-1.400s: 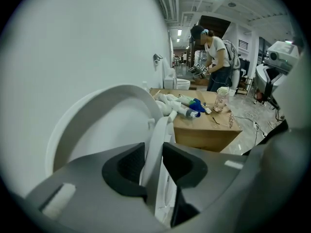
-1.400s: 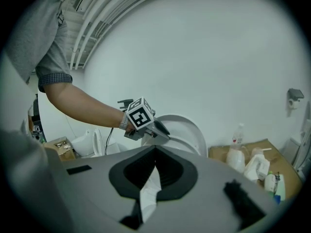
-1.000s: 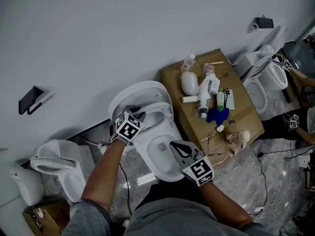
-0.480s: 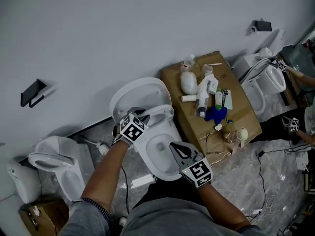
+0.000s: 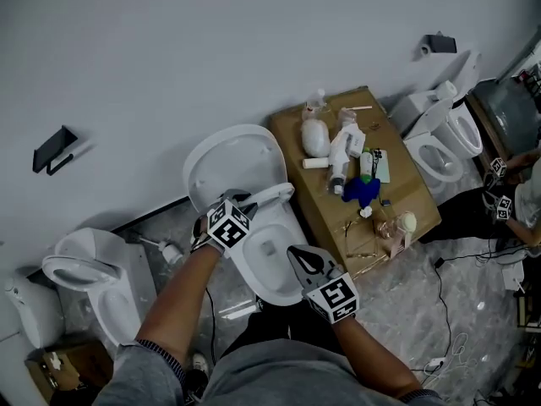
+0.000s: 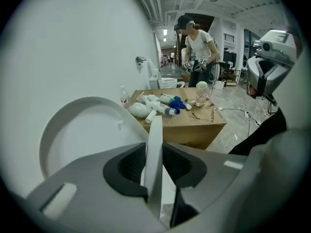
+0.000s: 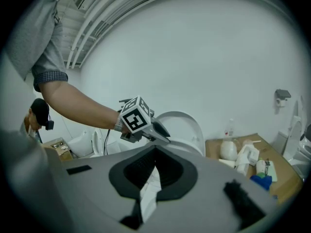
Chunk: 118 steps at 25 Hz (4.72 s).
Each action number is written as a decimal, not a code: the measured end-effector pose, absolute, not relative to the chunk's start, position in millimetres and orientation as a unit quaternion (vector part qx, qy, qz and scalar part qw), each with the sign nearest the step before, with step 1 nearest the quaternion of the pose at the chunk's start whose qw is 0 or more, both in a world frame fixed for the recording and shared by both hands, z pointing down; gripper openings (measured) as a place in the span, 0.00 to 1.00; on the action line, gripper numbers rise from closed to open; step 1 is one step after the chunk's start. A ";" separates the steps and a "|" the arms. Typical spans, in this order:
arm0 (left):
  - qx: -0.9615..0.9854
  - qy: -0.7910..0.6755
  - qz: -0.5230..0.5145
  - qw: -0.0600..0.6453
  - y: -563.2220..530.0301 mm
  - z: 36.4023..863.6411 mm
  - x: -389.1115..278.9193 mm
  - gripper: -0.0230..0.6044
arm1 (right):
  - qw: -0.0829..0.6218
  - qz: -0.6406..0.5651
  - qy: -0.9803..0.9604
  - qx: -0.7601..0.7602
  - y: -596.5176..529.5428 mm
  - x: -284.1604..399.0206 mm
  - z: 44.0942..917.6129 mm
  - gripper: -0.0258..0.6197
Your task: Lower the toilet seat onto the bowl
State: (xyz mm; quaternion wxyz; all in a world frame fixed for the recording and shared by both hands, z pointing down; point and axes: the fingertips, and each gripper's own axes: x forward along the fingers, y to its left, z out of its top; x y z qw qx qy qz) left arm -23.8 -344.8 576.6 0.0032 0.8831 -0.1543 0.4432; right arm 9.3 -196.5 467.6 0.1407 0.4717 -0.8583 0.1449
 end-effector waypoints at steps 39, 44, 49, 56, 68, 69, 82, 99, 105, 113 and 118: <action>0.866 -0.125 0.480 0.055 -152.5 642.5 15.1 0.25 | 0.161 0.161 -0.887 0.402 -57.2 65.7 513.2 0.05; 0.863 -0.118 0.488 0.060 -130.6 654.7 19.5 0.25 | 0.158 0.165 -0.889 0.397 -44.1 65.2 521.6 0.05; 0.860 -0.105 0.495 0.068 -106.8 670.6 23.9 0.25 | 0.152 0.174 -0.890 0.393 -31.0 65.4 529.4 0.05; 0.857 -0.085 0.502 0.084 -77.7 693.8 30.3 0.25 | 0.142 0.197 -0.886 0.395 -16.4 71.1 547.3 0.05; 0.853 -0.060 0.507 0.109 -43.8 730.1 36.2 0.26 | 0.152 0.210 -0.885 0.386 -9.4 67.2 583.2 0.05; 0.853 -0.058 0.506 0.112 -41.1 732.9 36.8 0.26 | 0.152 0.210 -0.885 0.386 -10.3 67.1 585.2 0.05; 0.853 -0.032 0.503 0.138 -14.1 769.2 42.4 0.24 | 0.158 0.221 -0.879 0.391 -21.9 73.2 622.2 0.05; 0.848 -0.021 0.499 0.174 20.4 832.4 49.3 0.24 | 0.189 0.228 -0.879 0.374 -17.0 68.8 685.1 0.05; 0.846 -0.022 0.497 0.190 29.6 856.4 50.1 0.25 | 0.191 0.233 -0.876 0.376 -20.1 69.7 708.9 0.05; 0.841 -0.023 0.494 0.217 39.5 887.7 53.3 0.24 | 0.206 0.238 -0.873 0.373 -19.4 72.4 743.4 0.05; 0.835 -0.021 0.498 0.232 44.5 911.4 52.3 0.24 | 0.206 0.248 -0.868 0.378 -20.5 72.3 757.7 0.05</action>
